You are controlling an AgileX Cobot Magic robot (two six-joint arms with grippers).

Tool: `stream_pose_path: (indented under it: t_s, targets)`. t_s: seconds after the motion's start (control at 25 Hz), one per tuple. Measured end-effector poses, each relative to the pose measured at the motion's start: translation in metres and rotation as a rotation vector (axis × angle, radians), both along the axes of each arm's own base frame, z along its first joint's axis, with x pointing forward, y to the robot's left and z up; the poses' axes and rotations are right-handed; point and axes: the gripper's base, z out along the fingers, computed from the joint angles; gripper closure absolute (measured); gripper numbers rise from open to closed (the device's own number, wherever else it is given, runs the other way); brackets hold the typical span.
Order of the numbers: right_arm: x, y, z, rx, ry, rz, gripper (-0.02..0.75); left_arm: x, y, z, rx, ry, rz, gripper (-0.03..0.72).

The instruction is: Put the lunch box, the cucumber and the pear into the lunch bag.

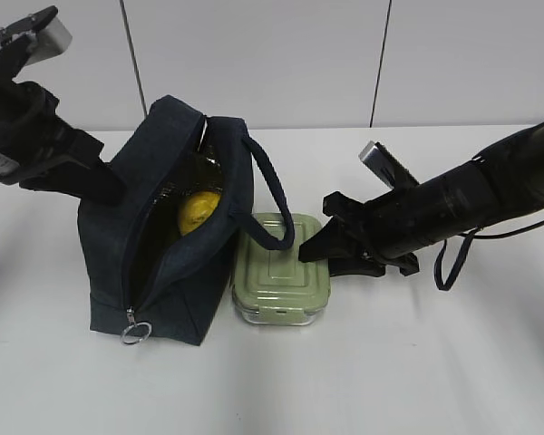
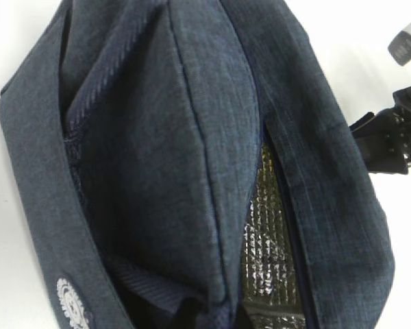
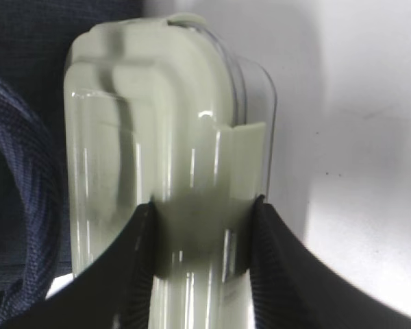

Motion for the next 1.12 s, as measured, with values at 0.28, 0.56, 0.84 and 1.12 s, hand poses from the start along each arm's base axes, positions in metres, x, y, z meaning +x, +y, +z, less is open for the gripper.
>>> stream_pose_path:
  t_s: [0.28,0.56,0.84,1.12]
  targets:
    - [0.006,-0.036,0.018,-0.050,-0.065,-0.059,0.475,0.000,0.000,0.000,0.004,0.001,-0.002,0.667]
    - [0.002,-0.067,0.084,-0.038,-0.240,-0.149,0.475,0.000,0.000,0.000,0.005,0.001,-0.003,0.667]
    - [-0.007,-0.058,0.158,0.083,-0.418,-0.111,0.477,0.000,0.001,0.000,0.009,0.000,-0.004,0.667]
    - [-0.015,0.004,0.175,0.125,-0.474,-0.006,0.477,0.000,0.001,0.000,0.009,0.000,-0.004,0.667]
